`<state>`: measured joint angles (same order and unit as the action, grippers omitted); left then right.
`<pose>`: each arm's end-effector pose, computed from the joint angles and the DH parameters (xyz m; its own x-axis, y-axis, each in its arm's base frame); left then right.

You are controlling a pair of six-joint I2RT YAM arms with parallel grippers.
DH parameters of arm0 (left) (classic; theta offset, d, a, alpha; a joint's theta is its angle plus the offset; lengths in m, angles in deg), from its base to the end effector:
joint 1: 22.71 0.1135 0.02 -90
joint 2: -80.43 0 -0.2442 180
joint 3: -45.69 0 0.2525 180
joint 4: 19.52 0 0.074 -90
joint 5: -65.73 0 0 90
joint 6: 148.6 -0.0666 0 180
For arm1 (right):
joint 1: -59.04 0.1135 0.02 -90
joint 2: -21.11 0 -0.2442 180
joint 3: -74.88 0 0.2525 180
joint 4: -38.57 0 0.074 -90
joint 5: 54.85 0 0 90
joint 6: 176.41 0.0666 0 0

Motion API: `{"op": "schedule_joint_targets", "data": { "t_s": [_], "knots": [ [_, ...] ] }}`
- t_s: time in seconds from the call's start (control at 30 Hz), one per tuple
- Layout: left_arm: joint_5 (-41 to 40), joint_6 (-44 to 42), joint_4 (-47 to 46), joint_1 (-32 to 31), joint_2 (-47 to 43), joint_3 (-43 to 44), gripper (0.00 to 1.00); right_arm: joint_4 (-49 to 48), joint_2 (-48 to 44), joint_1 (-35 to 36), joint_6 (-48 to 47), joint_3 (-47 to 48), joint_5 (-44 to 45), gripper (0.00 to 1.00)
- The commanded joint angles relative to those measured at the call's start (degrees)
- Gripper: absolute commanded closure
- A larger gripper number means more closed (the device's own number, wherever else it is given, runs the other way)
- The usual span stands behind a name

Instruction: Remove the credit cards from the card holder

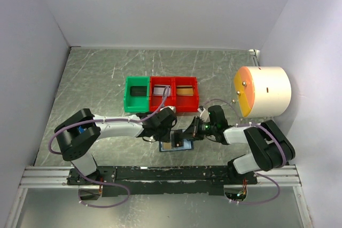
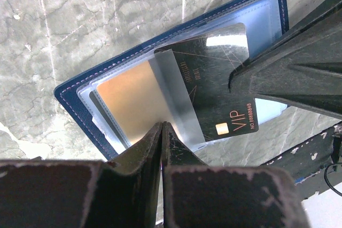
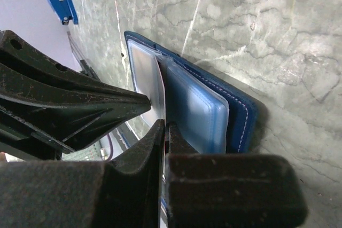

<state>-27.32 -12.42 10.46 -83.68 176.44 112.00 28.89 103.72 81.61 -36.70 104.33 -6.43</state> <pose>0.1661 -0.2919 0.1100 -0.9106 0.1560 -0.3827 0.2933 0.8964 -0.3324 0.1953 0.1290 0.0684 -0.9691 0.2151 -0.1209 0.0115 0.5286 0.8488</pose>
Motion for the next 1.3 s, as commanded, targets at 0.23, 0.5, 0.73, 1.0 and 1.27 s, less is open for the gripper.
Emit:
{"op": "schedule_joint_targets", "data": {
  "t_s": [0.23,0.5,0.73,1.0,1.27],
  "knots": [
    [-1.65,0.20,2.87,-0.55,1.29,-2.11,0.85,-13.05,4.03,0.79,7.19,-2.87,-4.14,0.75],
    [-2.17,0.58,3.56,-0.64,1.39,-1.85,0.86,-16.30,5.45,3.36,9.62,-3.52,-0.96,0.82],
    [-1.98,0.59,3.58,-0.64,1.72,-1.56,0.86,-18.20,6.35,3.54,10.05,-4.37,-1.73,0.89],
    [-2.45,0.59,4.18,-0.64,1.82,-1.14,0.86,-11.83,3.34,3.55,7.83,-3.55,1.72,1.00],
    [-4.67,1.31,5.22,-0.64,-0.05,-2.20,0.86,11.57,-10.96,3.12,-1.86,1.38,11.66,1.00]
  ]
}}
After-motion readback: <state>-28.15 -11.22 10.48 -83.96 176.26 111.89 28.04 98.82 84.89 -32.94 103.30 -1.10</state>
